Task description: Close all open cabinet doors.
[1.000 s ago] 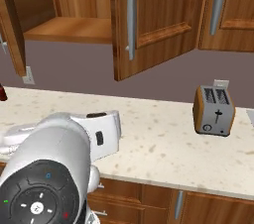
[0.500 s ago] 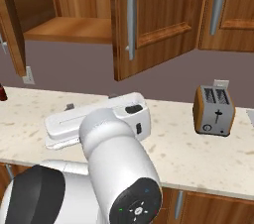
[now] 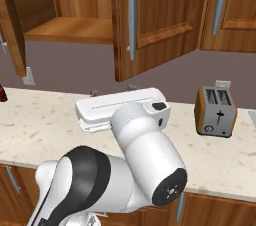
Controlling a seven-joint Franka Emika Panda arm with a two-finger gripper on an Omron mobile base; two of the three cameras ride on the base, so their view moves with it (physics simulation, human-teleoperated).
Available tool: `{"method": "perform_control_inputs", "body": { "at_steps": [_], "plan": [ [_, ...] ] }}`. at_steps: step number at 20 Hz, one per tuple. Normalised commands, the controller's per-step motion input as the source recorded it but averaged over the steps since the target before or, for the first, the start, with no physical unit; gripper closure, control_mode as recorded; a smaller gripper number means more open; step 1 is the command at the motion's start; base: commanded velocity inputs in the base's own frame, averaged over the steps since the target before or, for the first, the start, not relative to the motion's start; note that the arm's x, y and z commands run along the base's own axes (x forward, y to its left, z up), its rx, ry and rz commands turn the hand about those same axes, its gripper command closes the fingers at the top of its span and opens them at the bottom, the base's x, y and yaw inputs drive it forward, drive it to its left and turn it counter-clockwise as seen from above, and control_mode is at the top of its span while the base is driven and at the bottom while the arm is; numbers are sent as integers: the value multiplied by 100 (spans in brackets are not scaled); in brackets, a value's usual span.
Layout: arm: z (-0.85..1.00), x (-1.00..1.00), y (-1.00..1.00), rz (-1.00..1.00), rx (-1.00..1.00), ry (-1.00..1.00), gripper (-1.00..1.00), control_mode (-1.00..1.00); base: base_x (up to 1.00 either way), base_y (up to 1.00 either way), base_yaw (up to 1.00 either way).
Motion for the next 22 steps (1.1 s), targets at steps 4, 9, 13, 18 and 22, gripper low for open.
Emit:
{"method": "perform_control_inputs", "body": {
  "at_steps": [4,9,13,18,22],
  "plan": [
    [8,12,-28,7,12,0,-100,-100,0,0,0],
    [16,15,-30,7,10,0,-100,-100,0,0,0],
    [6,16,-32,5,8,0,-100,-100,0,0,0],
    [2,20,-29,5,7,0,-100,-100,0,0,0],
    [0,24,-19,4,5,0,-100,-100,0,0,0]
  ]
}}
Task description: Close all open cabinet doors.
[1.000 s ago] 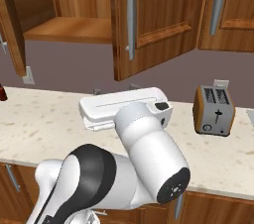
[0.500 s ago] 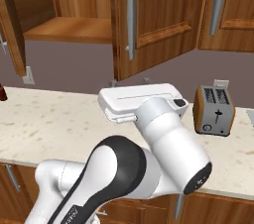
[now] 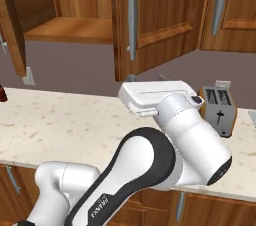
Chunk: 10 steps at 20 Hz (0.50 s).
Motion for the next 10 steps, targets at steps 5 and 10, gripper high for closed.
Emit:
{"method": "perform_control_inputs", "body": {
  "at_steps": [5,10],
  "plan": [
    [0,22,-23,3,5,0,-100,-100,0,0,0],
    [0,27,-9,3,3,0,-100,-100,0,0,0]
  ]
}}
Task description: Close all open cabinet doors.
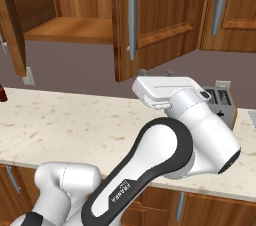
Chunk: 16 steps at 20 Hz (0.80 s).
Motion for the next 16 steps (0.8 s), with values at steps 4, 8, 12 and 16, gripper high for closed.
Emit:
{"method": "perform_control_inputs", "body": {
  "at_steps": [4,8,12,16],
  "plan": [
    [0,19,-3,0,1,0,-100,-100,0,0,0],
    [-10,14,34,0,-3,-5,-100,-100,0,0,0],
    [-2,8,36,0,-9,-23,-100,-100,0,0,0],
    [0,15,24,0,-5,-17,-100,-100,0,0,0]
  ]
}}
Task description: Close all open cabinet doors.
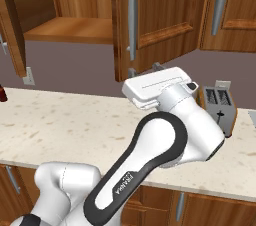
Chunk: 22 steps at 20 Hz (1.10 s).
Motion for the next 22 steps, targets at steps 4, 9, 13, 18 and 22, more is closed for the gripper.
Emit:
{"method": "perform_control_inputs", "body": {
  "at_steps": [4,9,13,18,22],
  "plan": [
    [-4,32,7,0,-1,-7,-100,-100,0,0,0],
    [-7,30,0,0,0,-1,-100,-100,0,0,0],
    [-2,36,2,0,0,0,-100,-100,0,0,0],
    [0,38,6,-5,0,2,-100,-100,0,0,0],
    [0,36,12,-10,0,0,-100,-100,0,0,0]
  ]
}}
